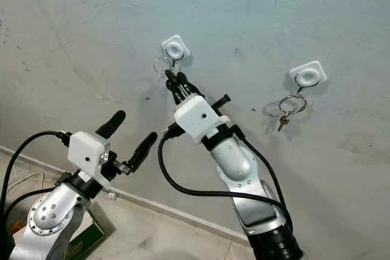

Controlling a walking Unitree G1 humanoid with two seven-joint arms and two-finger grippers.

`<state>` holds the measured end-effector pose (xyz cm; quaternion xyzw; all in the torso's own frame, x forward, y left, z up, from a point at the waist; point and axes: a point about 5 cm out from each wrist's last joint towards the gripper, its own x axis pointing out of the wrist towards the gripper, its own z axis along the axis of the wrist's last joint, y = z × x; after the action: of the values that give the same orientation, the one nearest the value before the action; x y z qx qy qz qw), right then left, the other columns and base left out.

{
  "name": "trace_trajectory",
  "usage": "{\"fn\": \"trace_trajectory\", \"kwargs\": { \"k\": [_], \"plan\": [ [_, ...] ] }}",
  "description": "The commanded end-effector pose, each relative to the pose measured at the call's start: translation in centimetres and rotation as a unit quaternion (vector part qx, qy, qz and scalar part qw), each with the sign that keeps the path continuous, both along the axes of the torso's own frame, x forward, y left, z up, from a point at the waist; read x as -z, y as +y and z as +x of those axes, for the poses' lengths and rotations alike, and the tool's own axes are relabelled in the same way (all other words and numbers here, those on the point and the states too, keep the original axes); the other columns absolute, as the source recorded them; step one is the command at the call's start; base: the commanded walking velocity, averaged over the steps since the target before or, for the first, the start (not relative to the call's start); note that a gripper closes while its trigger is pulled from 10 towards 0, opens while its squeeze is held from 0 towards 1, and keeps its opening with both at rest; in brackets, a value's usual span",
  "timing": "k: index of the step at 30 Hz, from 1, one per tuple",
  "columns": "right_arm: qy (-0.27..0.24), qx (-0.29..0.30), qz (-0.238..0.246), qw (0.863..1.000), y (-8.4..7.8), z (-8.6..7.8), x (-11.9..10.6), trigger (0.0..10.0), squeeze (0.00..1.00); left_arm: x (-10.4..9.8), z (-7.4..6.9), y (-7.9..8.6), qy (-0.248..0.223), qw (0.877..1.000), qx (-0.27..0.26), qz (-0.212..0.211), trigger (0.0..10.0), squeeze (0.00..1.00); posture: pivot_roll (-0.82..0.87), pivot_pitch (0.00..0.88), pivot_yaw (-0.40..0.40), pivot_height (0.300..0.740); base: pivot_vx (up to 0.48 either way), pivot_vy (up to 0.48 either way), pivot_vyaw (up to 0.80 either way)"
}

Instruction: Hang keys on a hook

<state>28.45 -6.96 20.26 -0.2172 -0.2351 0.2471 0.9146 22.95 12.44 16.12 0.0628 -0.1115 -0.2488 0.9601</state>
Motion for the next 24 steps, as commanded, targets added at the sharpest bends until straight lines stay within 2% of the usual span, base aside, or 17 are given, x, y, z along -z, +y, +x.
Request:
{"fn": "trace_trajectory", "kwargs": {
  "k": [1, 24],
  "plan": [
    [-0.001, -0.004, 0.002, 1.0, 0.0, 0.1, 0.0, 10.0, 0.0, -0.5, 0.0, -0.1, -0.011, 1.0, -0.001, 0.003, 10.0, 0.0, 0.03, 0.054, 0.044, 0.74, 0.0, 0.0, 0.0],
    [0.03, 0.023, -0.003, 0.999, -0.6, 0.9, 1.2, 10.0, 0.0, -0.3, 0.0, -0.2, -0.005, 1.0, 0.0, 0.004, 10.0, 0.0, 0.03, 0.049, 0.041, 0.74, 0.0, 0.0, 0.0]
  ]
}}
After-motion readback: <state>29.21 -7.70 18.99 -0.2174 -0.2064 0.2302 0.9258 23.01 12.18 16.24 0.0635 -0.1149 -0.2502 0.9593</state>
